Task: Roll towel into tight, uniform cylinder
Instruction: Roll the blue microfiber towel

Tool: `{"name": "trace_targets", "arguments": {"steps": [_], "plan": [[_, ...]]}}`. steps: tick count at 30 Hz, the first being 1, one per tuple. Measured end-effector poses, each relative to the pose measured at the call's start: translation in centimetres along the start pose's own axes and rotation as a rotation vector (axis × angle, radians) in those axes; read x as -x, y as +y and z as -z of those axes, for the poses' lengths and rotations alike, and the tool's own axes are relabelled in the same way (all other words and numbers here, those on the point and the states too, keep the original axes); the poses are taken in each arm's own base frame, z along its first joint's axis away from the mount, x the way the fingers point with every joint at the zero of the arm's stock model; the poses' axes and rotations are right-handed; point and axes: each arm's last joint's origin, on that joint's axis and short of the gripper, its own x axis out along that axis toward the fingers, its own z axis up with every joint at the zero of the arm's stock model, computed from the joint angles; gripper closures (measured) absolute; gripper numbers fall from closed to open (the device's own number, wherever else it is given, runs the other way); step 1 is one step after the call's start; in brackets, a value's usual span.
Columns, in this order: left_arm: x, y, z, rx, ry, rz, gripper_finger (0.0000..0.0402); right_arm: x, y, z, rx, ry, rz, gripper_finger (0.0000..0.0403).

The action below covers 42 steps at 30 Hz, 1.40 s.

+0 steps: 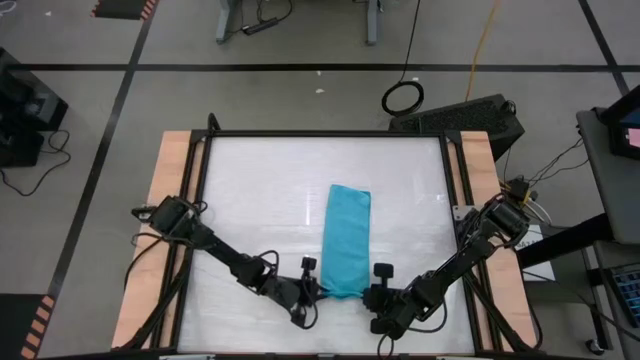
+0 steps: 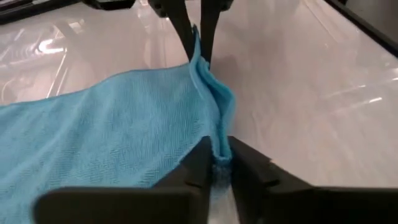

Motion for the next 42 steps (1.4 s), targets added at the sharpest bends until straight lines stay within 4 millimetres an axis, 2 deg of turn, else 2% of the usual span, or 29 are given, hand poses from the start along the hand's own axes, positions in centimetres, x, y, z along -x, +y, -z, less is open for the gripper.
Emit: {"name": "trace_targets", "arguments": {"steps": [3, 9, 14, 21, 24, 30, 33, 37, 42], "plan": [[0.0, 0.1, 0.1, 0.028, 0.008, -0.013, 0.0392, 0.0, 0.0, 0.0, -0.021, 0.0, 0.0, 0.0402], [-0.3, 1.0, 0.3, 0.221, 0.027, -0.032, 0.0396, 0.5, 0.0, -0.1, -0.093, 0.002, -0.013, 0.0402], [-0.9, 2.6, 0.4, 0.393, 0.069, 0.082, 0.0397, 1.6, 0.1, -0.7, -0.19, 0.018, -0.085, 0.0402], [-1.4, 4.4, 0.8, 0.479, 0.118, 0.131, 0.0398, 2.8, 0.2, -1.6, -0.333, 0.046, -0.181, 0.0397], [-1.6, 5.1, 1.0, 0.492, 0.135, 0.144, 0.0398, 2.9, 0.3, -1.5, -0.336, 0.074, -0.205, 0.0368], [-1.7, 5.7, 1.4, 0.499, 0.181, 0.146, 0.0399, 3.6, 1.1, -0.9, -0.285, 0.088, -0.242, 0.0266], [-1.7, 5.7, 1.5, 0.494, 0.186, 0.148, 0.0399, 3.8, 1.5, -0.5, -0.257, 0.094, -0.257, 0.0229], [-1.7, 5.7, 1.5, 0.488, 0.183, 0.149, 0.0399, 3.8, 1.4, -0.6, -0.239, 0.044, -0.22, 0.021], [-1.7, 5.8, 1.4, 0.473, 0.18, 0.15, 0.04, 3.9, 1.5, -1.2, -0.175, -0.081, -0.173, 0.0219]]}}
